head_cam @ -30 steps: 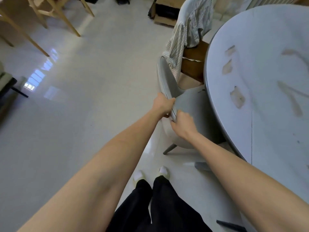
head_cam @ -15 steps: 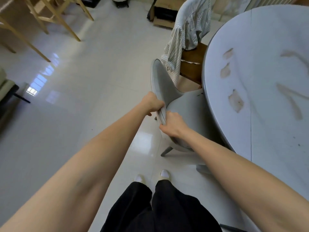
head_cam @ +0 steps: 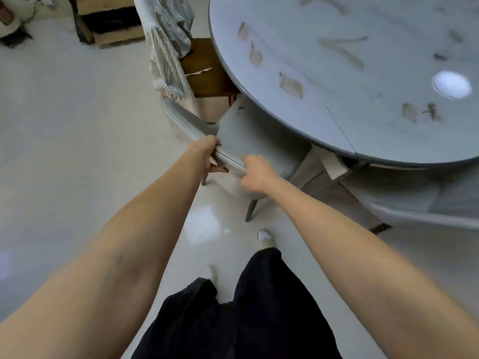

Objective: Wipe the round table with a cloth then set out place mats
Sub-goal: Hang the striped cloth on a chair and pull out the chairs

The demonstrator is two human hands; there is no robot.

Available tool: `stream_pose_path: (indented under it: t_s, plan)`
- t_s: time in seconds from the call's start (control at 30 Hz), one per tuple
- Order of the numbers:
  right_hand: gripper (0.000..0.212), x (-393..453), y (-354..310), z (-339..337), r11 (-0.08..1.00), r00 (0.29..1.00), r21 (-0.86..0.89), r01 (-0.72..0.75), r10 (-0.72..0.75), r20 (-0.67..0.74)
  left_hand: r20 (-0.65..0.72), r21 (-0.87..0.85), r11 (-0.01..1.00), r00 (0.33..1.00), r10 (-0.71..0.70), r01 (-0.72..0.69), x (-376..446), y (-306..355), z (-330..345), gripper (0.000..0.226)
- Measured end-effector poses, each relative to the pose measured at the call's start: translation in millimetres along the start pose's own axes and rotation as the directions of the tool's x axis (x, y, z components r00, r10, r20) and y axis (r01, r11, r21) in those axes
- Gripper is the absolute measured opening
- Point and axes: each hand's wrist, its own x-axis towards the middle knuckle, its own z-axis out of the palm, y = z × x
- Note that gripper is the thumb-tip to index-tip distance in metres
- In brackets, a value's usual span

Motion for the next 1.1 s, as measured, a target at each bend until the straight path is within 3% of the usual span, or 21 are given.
stream_pose_path:
  t_s: [0.2, 0.37, 0.83, 1.1]
  plan:
    - [0.027, -45.1, 7.0, 14.1, 0.977, 0.981, -0.081, -0.195, 0.194, -0.027, 0.200, 0.068, 0.995, 0.976, -0.088, 0.076, -24.5, -35.8, 9.3, 0.018]
    - [0.026, -76.1, 10.0, 29.4, 0.956, 0.960, -0.089, -0.279, 0.277, -0.031, 0.236, 0.021, 0.991, 0.963, -0.132, 0.130, -42.4, -61.3, 15.7, 0.010]
    - [0.028, -70.2, -2.6, 51.3, 0.973, 0.934, 0.072, -0.219, 0.230, -0.272, 0.193, 0.028, 0.995, 0.976, -0.102, 0.099, -21.2, -37.5, -4.3, 0.006]
    - [0.030, -50.7, 14.2, 41.7, 0.956, 0.917, 0.059, -0.289, 0.293, -0.270, 0.275, 0.011, 0.998, 0.959, -0.065, 0.064, -17.0, -30.0, 11.6, 0.015]
